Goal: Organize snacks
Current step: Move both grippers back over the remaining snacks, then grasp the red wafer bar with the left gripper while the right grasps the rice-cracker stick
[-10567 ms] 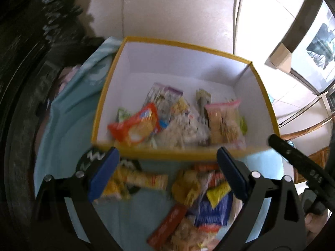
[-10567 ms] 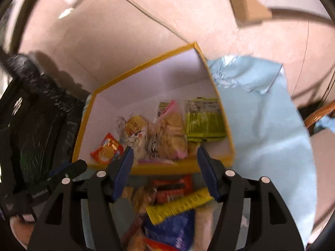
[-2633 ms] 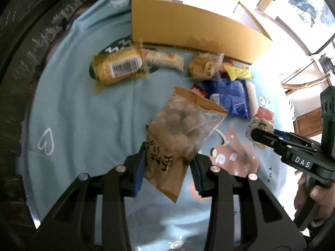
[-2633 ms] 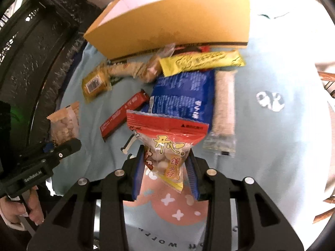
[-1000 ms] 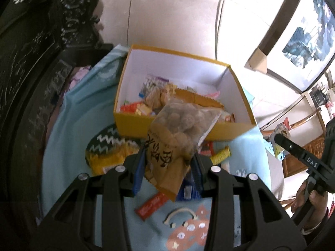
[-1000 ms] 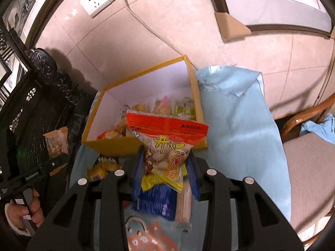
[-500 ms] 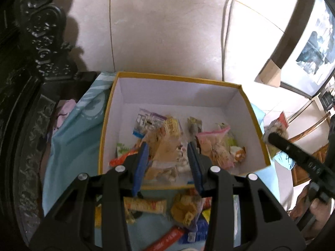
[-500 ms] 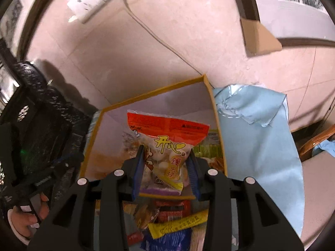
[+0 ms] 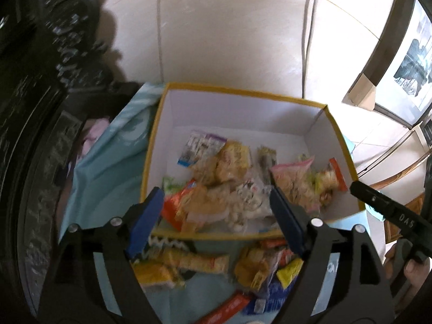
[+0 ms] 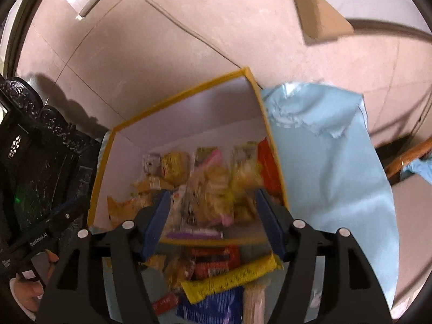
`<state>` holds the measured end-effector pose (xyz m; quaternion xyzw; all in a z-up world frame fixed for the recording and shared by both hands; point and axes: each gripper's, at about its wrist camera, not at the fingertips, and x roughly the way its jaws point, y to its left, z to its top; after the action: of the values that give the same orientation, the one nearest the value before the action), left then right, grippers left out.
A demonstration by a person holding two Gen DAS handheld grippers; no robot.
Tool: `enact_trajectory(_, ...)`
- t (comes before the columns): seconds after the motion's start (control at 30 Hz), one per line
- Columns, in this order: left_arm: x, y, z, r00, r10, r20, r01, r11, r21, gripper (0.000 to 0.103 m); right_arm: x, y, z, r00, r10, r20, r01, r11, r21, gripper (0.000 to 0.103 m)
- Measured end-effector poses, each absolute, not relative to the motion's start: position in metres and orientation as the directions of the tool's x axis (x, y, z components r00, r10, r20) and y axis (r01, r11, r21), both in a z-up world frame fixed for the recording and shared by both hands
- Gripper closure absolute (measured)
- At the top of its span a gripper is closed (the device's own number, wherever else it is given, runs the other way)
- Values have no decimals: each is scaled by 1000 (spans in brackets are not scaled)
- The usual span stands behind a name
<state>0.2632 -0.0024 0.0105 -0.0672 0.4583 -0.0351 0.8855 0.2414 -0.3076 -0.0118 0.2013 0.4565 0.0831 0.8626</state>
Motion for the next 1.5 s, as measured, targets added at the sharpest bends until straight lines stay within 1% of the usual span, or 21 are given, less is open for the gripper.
enact_trajectory(0.13,229,7,6,565,-128,-815,-12,987,-163,17,216,-314,-13,569,327,-754,56,900,432,37)
enact_trajectory(0.27,190,5,-10,535,-112,-837,5,992,-130,15,182,-321,-15,571,324,-754,74,895,441,36)
enact_trajectory(0.3,184,5,-16,524,-114,-844,11,992,-127,15,174,-322,-18,569,317,-759,83,896,437,35)
enact_trajectory(0.33,174,3,-27,500,-117,-858,26,992,-120,15,166,-323,-21,561,315,-766,89,896,434,33)
enact_trajectory(0.47,144,-8,-67,419,-90,-904,65,995,-70,15,137,-325,-39,507,317,-801,114,897,427,32)
enact_trajectory(0.6,124,-20,-104,343,-115,-932,103,991,-85,15,115,-326,-52,472,322,-820,126,896,425,32)
enact_trajectory(0.7,122,-24,-122,309,-109,-945,109,991,-78,16,104,-325,-55,473,316,-822,116,903,414,32)
enact_trajectory(0.73,123,-25,-128,296,-112,-948,103,991,-84,17,101,-325,-56,469,319,-823,116,902,415,32)
enact_trajectory(0.83,127,-27,-138,278,-127,-952,103,989,-102,27,97,-327,-61,455,323,-830,122,900,418,32)
enact_trajectory(0.93,133,-30,-154,240,-105,-965,114,990,-79,46,96,-329,-65,437,326,-839,127,901,416,32)
enact_trajectory(0.97,133,-31,-153,255,-97,-962,121,990,-68,51,96,-329,-67,430,326,-842,128,901,414,32)
enact_trajectory(1.0,134,-32,-154,258,-86,-962,128,990,-54,53,97,-328,-69,422,325,-846,125,904,410,32)
enact_trajectory(1.03,134,-33,-154,262,-73,-962,135,990,-38,57,98,-326,-72,413,325,-851,117,908,403,32)
enact_trajectory(1.07,133,-32,-154,268,-59,-962,136,990,-23,67,98,-322,-74,406,323,-855,108,912,395,32)
enact_trajectory(1.13,138,-27,-152,268,-60,-962,121,992,-28,79,99,-311,-82,375,315,-872,72,928,366,32)
enact_trajectory(1.2,138,-21,-151,266,-73,-961,109,993,-45,79,99,-299,-88,349,285,-893,34,948,316,33)
enact_trajectory(1.27,135,-17,-147,286,-38,-958,103,995,-9,79,101,-283,-98,315,212,-925,-16,976,218,33)
enact_trajectory(1.33,135,-11,-140,286,-77,-955,89,995,-54,79,102,-269,-105,303,161,-939,-61,987,150,33)
enact_trajectory(1.43,135,-2,-133,287,-97,-953,68,994,-81,79,104,-255,-112,302,153,-941,-121,985,121,33)
enact_trajectory(1.47,136,0,-133,285,-110,-952,60,993,-97,79,106,-249,-115,293,148,-944,-142,984,111,33)
enact_trajectory(1.5,138,0,-131,284,-118,-951,55,993,-107,79,107,-245,-117,290,136,-947,-152,984,94,36)
